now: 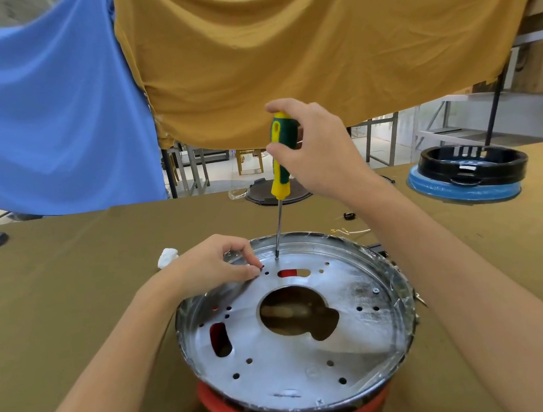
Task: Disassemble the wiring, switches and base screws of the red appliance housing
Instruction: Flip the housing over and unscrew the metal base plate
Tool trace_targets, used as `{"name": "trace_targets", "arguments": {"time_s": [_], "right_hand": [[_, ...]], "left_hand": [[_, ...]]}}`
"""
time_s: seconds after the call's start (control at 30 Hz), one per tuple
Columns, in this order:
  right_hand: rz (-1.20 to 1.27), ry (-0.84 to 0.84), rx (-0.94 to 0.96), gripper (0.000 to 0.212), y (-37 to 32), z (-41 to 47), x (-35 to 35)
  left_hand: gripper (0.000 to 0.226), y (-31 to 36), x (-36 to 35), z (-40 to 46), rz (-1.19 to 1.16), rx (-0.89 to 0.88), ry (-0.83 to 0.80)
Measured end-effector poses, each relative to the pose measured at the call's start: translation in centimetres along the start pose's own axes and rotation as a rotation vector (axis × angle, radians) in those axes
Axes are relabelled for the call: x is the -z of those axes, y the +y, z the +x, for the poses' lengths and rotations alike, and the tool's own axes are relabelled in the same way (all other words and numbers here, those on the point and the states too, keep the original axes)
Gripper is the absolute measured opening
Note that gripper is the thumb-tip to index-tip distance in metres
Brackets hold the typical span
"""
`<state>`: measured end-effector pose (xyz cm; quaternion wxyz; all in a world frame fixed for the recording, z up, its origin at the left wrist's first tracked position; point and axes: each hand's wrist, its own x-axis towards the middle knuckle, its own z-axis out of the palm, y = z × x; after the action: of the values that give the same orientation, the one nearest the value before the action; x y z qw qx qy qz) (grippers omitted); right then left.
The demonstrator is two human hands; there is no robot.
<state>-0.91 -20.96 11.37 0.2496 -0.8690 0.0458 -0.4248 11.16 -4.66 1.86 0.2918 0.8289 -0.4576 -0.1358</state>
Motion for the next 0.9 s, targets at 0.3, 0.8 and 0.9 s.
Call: {"name": "trace_targets", "arguments": {"time_s": [0.3,0.8,0.9], "right_hand": [[-0.078,0.032,0.041,0.042,-0.4,-0.6,-0.6],[-0.05,0.074,0.035,0.037,0.1,-0.3,-0.7],[-0.039,0.053,0.014,0.042,0.3,0.0,-0.5]], "left_hand": [[0.005,0.2,0.0,0.0,-0.006,0.011,0.001],[0.005,0.3,0.1,-0.3,0.008,-0.003,0.004],[0.005,0.3,0.1,-0.3,0.01,0.0,0.005]]}}
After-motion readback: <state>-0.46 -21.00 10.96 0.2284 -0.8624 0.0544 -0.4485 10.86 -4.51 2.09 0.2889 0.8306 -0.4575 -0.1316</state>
